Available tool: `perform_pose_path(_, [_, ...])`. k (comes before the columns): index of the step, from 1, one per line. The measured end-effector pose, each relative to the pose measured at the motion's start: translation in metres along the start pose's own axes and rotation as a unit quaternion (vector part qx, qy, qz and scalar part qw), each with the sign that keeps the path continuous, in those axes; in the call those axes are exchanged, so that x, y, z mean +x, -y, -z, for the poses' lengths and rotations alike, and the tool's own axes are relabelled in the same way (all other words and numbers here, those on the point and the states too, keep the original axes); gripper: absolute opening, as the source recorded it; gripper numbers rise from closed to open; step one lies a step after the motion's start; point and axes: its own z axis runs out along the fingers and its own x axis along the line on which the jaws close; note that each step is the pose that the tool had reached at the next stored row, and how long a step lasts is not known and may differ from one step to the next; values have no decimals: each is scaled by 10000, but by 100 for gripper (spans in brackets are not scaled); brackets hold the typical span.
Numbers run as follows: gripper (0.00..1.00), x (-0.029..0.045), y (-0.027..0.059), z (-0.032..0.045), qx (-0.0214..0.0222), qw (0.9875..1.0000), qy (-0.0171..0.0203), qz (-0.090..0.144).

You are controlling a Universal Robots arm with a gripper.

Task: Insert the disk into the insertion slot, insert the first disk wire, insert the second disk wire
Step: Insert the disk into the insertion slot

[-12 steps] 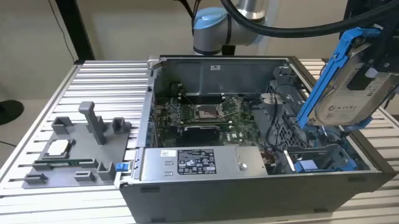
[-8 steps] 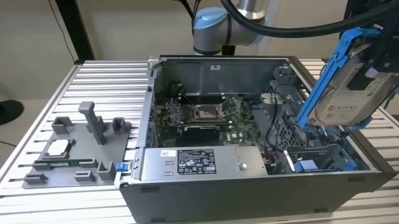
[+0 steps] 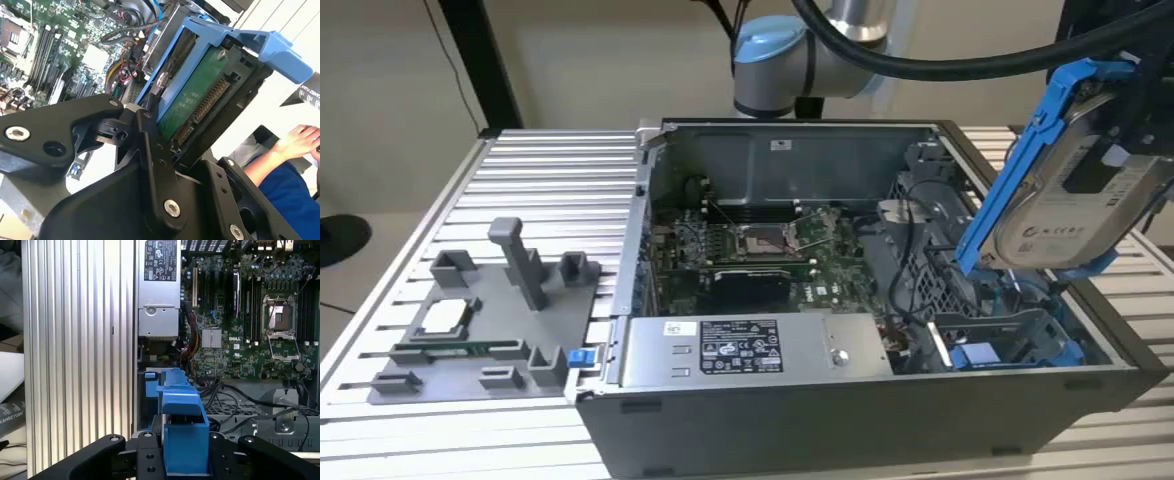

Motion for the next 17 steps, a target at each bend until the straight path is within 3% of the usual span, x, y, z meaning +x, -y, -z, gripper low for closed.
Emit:
perform_pose_path(8, [0,83,13,-63,0,10000,9,0])
perform_pose_path(17, [0,114,35,-161,-2,10000,8,0])
